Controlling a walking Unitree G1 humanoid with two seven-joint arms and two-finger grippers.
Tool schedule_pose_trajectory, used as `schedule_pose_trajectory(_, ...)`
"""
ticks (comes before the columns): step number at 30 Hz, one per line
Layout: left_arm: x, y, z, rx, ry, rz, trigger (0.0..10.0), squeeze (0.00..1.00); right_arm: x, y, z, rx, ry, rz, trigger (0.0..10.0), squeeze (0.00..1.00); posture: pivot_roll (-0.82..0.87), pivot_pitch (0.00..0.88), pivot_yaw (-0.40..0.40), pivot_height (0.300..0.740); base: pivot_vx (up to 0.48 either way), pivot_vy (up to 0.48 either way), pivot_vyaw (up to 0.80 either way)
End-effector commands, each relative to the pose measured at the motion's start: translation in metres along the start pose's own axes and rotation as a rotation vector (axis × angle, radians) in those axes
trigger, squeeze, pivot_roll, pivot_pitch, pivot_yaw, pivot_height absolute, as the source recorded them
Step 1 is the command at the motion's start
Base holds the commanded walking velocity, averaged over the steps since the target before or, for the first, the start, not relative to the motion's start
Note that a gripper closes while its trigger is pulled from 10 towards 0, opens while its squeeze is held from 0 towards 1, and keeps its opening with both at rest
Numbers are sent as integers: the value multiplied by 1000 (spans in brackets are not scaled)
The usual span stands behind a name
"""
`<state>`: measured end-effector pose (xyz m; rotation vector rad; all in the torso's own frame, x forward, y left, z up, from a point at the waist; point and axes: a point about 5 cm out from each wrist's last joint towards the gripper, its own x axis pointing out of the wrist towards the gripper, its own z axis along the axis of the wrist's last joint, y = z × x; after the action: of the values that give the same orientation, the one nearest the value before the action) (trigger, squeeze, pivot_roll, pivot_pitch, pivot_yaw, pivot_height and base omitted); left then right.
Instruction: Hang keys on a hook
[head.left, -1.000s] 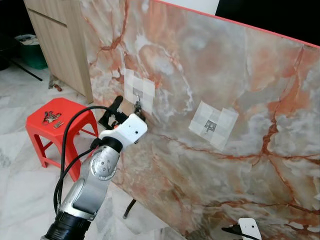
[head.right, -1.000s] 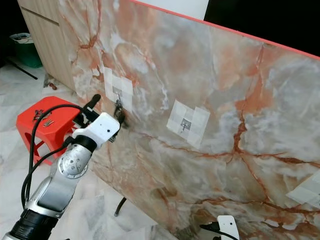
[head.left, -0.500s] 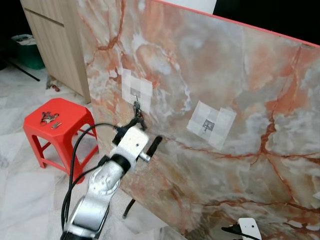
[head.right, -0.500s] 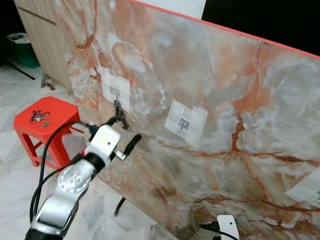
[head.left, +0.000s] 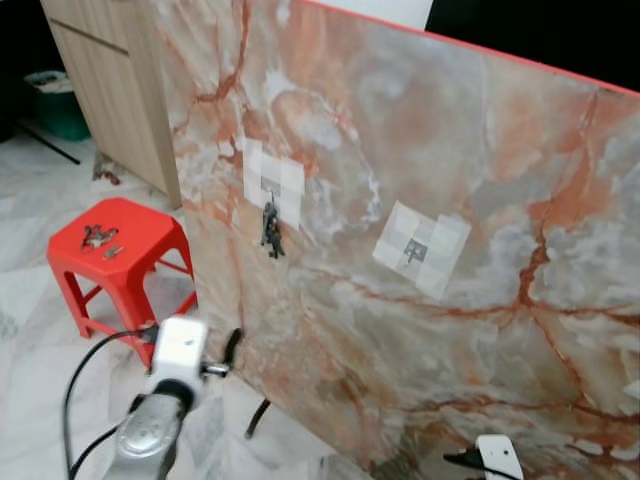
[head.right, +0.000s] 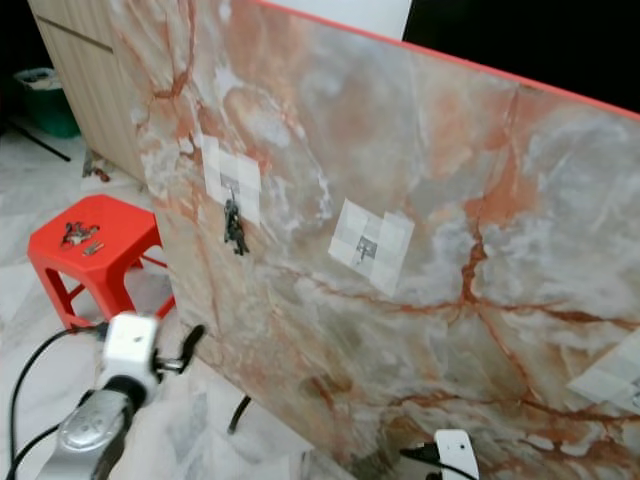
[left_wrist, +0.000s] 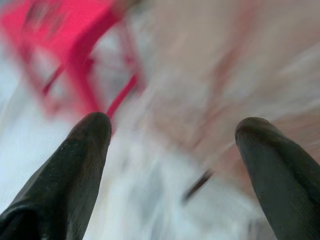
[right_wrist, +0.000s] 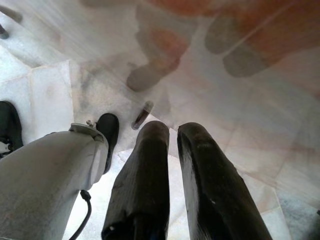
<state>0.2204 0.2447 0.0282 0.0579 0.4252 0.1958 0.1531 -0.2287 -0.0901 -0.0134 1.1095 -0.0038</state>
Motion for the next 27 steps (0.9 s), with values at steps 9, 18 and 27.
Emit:
schedule_pose_trajectory(9, -4, -9, -103, -31, 413, -42, 10000, 0, 0, -4, 4, -1, -5, -24, 10000, 0, 8, 0, -110, 740, 0, 0, 0)
schedule_pose_trajectory(18, -33, -10, -150, -85, 636, 20, 10000, 0, 0, -4, 1, 37, -5, -38, 10000, 0, -14, 0, -88, 740, 0, 0, 0)
schedule_pose_trajectory(27, -31, -6, -148, -90, 604, 29, 10000, 0, 0, 0, 0, 46, -3, -30, 10000, 0, -19, 0, -65, 740, 0, 0, 0)
